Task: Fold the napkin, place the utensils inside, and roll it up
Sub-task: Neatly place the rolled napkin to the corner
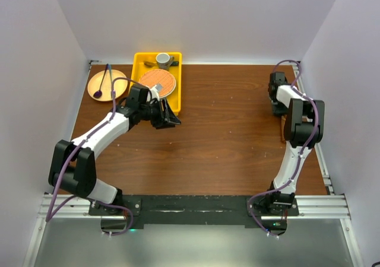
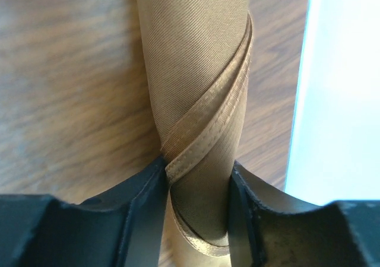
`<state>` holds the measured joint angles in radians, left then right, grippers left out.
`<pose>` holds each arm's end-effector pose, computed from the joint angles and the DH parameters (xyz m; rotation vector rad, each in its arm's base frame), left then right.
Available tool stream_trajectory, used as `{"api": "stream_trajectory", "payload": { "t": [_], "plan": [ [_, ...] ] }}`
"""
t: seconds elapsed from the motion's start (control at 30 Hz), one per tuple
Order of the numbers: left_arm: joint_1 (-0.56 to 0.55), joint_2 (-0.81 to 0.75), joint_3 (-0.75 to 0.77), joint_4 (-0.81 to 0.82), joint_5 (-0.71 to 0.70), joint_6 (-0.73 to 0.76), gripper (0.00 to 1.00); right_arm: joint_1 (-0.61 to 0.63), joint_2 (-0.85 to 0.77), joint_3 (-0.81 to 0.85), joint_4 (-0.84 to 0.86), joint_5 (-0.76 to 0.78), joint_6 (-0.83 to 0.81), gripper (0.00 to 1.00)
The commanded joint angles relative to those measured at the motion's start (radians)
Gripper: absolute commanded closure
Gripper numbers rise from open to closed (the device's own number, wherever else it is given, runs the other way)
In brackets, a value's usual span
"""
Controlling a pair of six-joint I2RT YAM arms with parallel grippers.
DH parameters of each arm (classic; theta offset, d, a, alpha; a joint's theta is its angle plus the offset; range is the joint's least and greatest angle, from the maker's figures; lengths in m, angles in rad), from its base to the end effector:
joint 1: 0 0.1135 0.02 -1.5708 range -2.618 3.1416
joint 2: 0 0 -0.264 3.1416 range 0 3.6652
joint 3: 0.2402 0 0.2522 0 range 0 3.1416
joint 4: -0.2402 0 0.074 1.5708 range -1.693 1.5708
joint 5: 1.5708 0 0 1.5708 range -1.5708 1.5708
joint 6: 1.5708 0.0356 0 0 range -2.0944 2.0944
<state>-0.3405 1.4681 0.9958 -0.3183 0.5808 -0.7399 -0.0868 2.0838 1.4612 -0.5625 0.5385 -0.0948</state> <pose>0.2870 -0.1224 0.2443 -0.1955 2.5204 -1.1737 0.4197 -0.0549 0.1525 0.1348 2.7031 -0.7906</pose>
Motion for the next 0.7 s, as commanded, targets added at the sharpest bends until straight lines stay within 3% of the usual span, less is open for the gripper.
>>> {"api": "stream_trajectory", "payload": {
  "t": [0.0,0.2,0.47,0.67],
  "plan": [
    [0.009,0.012,0.023,0.024,0.042,0.013,0.52,-0.018,0.07,0.031,0.029,-0.109,-0.054,0.53],
    [0.009,0.034,0.036,0.028,0.051,0.017,0.52,-0.019,0.058,0.044,0.016,-0.16,-0.045,0.33],
    [0.009,0.046,0.056,0.033,0.053,0.019,0.52,-0.021,0.035,0.08,-0.028,-0.181,-0.01,0.31],
    [0.009,0.055,0.063,0.021,0.048,0.031,0.52,0.009,-0.051,0.161,-0.154,-0.107,0.079,0.3]
  ]
}}
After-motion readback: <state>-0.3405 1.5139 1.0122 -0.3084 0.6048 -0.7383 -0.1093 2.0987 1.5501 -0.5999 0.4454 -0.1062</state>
